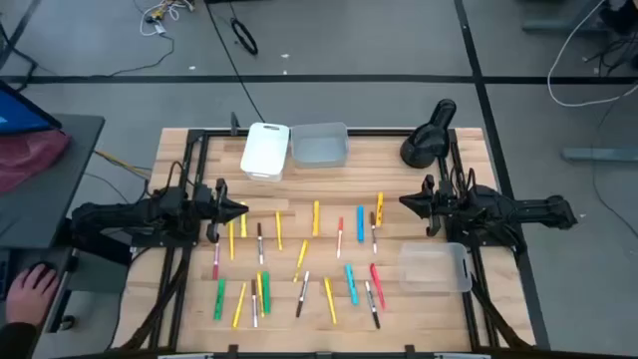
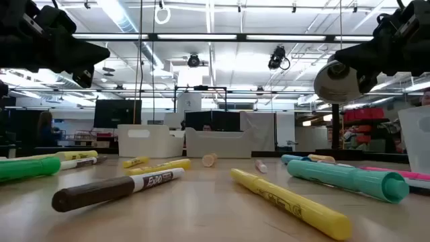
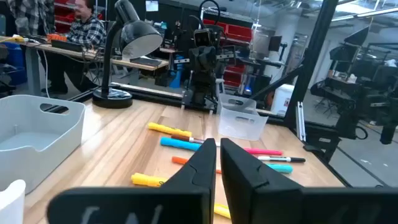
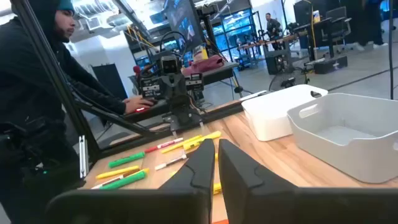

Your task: Pick & Place Markers

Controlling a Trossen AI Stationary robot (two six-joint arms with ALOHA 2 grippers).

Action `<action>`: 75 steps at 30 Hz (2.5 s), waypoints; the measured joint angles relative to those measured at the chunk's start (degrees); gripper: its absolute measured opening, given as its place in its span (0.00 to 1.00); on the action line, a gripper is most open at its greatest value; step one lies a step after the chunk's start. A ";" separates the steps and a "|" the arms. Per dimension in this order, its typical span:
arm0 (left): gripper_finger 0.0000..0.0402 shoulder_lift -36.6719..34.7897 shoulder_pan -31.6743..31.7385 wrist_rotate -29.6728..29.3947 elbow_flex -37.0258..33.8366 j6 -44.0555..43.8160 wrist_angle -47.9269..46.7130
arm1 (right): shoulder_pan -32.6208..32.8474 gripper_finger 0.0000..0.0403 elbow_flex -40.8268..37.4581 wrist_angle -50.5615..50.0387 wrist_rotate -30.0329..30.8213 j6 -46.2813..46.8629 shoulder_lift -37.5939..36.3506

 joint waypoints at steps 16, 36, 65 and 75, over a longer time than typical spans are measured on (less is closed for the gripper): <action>0.07 0.00 0.00 0.02 -0.02 0.00 0.00 | -0.01 0.07 0.01 -0.01 -0.01 0.00 -0.01; 0.07 0.01 0.00 0.01 -0.01 0.02 0.00 | -0.01 0.07 0.01 0.00 0.00 0.00 -0.01; 0.07 0.02 0.00 0.11 -0.01 -13.49 1.77 | -0.01 0.07 0.01 0.00 -0.02 0.01 -0.01; 0.07 1.18 -0.05 -11.22 0.60 -45.17 7.44 | -0.02 0.07 0.01 0.00 -0.01 0.00 -0.01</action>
